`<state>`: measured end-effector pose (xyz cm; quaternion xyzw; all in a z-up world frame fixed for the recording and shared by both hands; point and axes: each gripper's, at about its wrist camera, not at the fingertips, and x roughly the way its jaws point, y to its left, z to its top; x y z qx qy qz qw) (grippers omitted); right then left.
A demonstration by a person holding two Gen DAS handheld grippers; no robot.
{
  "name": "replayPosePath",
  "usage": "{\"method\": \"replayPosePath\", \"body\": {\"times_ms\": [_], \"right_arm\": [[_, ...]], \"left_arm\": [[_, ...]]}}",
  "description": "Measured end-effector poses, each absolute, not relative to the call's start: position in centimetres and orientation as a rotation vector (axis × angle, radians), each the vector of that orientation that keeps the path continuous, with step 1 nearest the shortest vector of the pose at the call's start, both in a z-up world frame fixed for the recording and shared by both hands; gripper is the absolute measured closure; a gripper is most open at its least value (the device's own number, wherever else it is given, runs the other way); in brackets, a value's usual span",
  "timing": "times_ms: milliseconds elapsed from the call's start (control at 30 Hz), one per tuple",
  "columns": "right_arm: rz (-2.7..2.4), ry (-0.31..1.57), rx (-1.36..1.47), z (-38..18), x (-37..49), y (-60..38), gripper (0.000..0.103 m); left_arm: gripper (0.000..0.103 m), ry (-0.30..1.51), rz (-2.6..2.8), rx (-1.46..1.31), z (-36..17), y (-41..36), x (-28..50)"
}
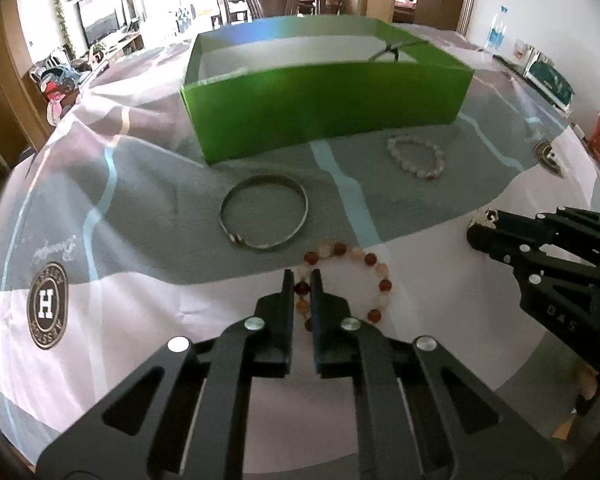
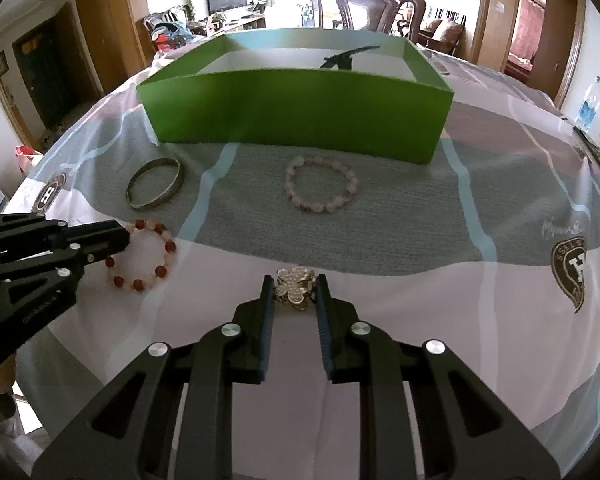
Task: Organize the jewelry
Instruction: 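Carry the bracelet and charm into the green box and open both tools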
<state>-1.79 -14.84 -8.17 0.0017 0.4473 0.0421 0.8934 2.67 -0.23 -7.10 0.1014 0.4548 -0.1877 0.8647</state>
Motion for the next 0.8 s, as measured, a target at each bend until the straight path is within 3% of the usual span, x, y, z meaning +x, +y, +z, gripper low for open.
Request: {"method": "replayPosePath", "body": {"times_ms": [500,633,800], "right_arm": [[0.092,0.912,-0.003,-7.2,-1.8,-14.6,0.083],[0.106,0.853,-0.025,-4.5,-0.9,-14.8,0.083],[0.095,0.715,-0.03,2.0,2.4,-16.1,0.082]], "left_arm": [[0.095,0.874,-0.402,0.214,-4.2,-0.3,1.3],[0.095,0.843,-0.423,0.203,-2.2,-0.1,2.2],[0.095,0.698,-0.395,0.199,3.9,0.1,5.0]]}}
